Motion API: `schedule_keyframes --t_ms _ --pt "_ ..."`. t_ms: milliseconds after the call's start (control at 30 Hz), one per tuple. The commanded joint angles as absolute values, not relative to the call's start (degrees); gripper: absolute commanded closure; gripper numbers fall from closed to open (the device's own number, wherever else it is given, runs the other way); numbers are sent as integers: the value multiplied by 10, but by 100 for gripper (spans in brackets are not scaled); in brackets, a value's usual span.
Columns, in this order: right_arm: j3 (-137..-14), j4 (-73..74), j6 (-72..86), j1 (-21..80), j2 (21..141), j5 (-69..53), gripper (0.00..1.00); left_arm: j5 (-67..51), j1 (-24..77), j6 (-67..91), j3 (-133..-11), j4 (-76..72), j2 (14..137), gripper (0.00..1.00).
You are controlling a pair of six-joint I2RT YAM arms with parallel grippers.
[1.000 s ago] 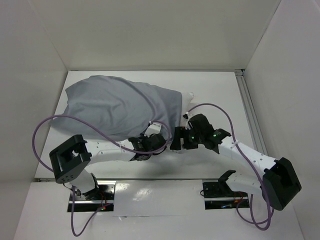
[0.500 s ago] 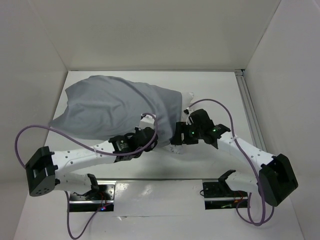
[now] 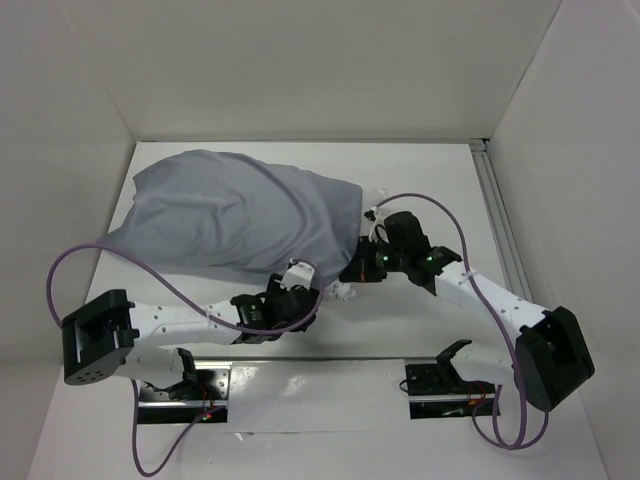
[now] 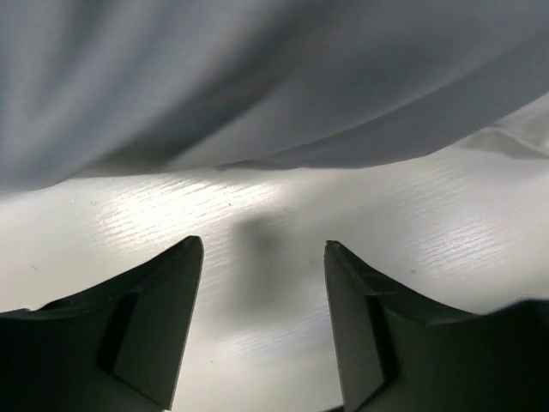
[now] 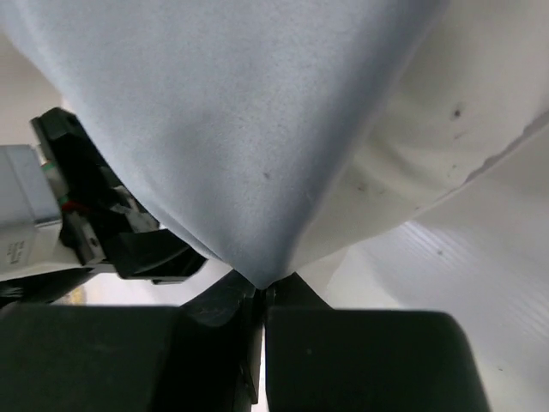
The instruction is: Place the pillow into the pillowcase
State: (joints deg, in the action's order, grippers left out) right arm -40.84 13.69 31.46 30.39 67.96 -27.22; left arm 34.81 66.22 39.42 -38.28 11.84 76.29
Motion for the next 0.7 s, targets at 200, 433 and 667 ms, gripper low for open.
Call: schedule_keyframes --t_ms 200,433,667 --pt "-514 145 317 297 652 -345 100 480 666 412 -424 123 801 15" --pt "-556 178 317 286 647 -366 100 590 666 460 -468 198 814 21" --pt "-562 183 317 280 652 -371 100 588 634 451 -485 188 796 34"
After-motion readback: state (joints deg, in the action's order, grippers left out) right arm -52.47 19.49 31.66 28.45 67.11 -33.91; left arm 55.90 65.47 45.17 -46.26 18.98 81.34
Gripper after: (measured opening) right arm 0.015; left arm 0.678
